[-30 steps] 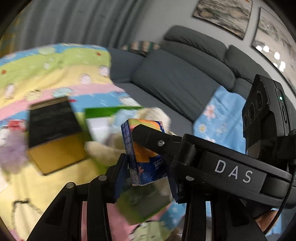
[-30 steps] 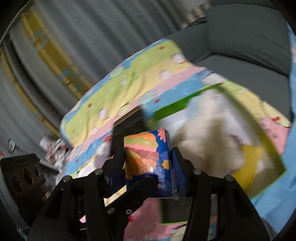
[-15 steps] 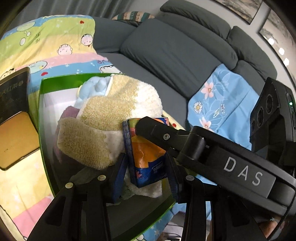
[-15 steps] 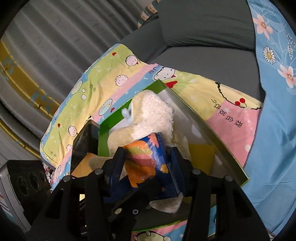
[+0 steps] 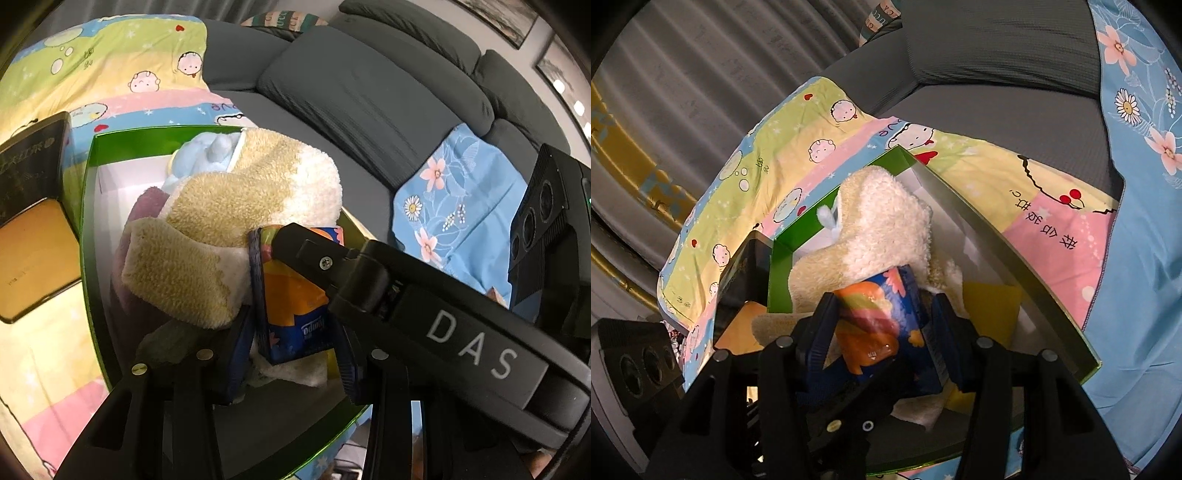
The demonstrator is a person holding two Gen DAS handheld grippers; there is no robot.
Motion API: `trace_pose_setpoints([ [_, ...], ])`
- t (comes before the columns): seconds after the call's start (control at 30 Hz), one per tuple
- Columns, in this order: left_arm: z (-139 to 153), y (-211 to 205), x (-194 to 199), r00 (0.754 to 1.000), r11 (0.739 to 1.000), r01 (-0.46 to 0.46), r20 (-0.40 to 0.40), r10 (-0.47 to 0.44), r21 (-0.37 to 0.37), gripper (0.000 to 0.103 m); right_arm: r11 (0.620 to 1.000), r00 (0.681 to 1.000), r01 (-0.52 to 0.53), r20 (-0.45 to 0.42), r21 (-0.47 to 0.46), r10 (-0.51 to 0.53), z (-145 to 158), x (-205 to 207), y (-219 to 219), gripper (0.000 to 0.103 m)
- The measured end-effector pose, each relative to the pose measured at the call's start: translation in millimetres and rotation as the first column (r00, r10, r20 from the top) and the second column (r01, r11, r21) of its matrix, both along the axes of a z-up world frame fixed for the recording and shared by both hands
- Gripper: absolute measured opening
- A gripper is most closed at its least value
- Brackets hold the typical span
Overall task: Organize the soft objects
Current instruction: 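Carry the blue carton into the green box and open the right tool, then move the empty right tool over the bed toward the purple mesh sponge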
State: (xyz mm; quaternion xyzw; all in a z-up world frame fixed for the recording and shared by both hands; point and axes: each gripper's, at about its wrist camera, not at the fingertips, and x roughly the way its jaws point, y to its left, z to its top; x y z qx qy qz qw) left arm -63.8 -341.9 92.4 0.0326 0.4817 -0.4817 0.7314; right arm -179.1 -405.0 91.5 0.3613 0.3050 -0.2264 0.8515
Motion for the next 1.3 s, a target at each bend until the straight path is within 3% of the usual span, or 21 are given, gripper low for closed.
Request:
trace_pose_setpoints([
  [0.27, 12, 14, -1, 0.999, 1.0, -0.024, 0.028, 0.024, 0.008, 0.042, 1.0, 1.0, 0.003, -0.005, -0.01, -0.003, 2, 1, 1, 0.061],
  [0.4, 20, 31, 2, 0.998, 0.998, -0.055, 0.032, 0.055, -0.005, 0.043, 0.998, 1.0, 0.026, -0.013, -0.064, -0.027, 10, -4, 4, 0.068],
  [0.47, 24, 41, 3, 0.996, 0.997, -0.075, 0.038, 0.076, -0.013, 0.048, 0.994, 0.999, 0.046, -0.012, -0.094, -0.047, 15, -7, 6, 0.076],
  [0.53, 31, 54, 4, 0.994, 0.995, -0.095, 0.047, 0.097, -0.037, 0.064, 0.993, 0.999, 0.054, -0.003, -0.1, -0.054, 20, -11, 8, 0.077],
  [0.6, 40, 65, 4, 0.991, 0.992, -0.112, 0.071, 0.115, -0.056, 0.071, 0.993, 0.998, 0.055, 0.016, -0.108, -0.053, 25, -15, 12, 0.084],
  [0.77, 61, 100, 3, 0.981, 0.982, -0.157, 0.094, 0.167, -0.109, 0.072, 0.984, 0.998, 0.065, 0.028, -0.163, -0.061, 39, -19, 25, 0.095],
  [0.83, 67, 114, 2, 0.977, 0.978, -0.17, 0.107, 0.184, -0.124, 0.085, 0.98, 0.998, 0.068, 0.031, -0.189, -0.063, 44, -20, 31, 0.098],
  [1.07, 84, 180, 7, 0.943, 0.95, -0.281, 0.145, 0.3, -0.138, 0.086, 0.964, 0.998, 0.063, 0.037, -0.258, -0.055, 58, -22, 52, 0.102],
  [1.3, 76, 247, 24, 0.871, 0.88, -0.461, 0.131, 0.474, -0.116, 0.086, 0.952, 0.999, 0.023, 0.048, -0.305, -0.009, 67, -21, 73, 0.102],
])
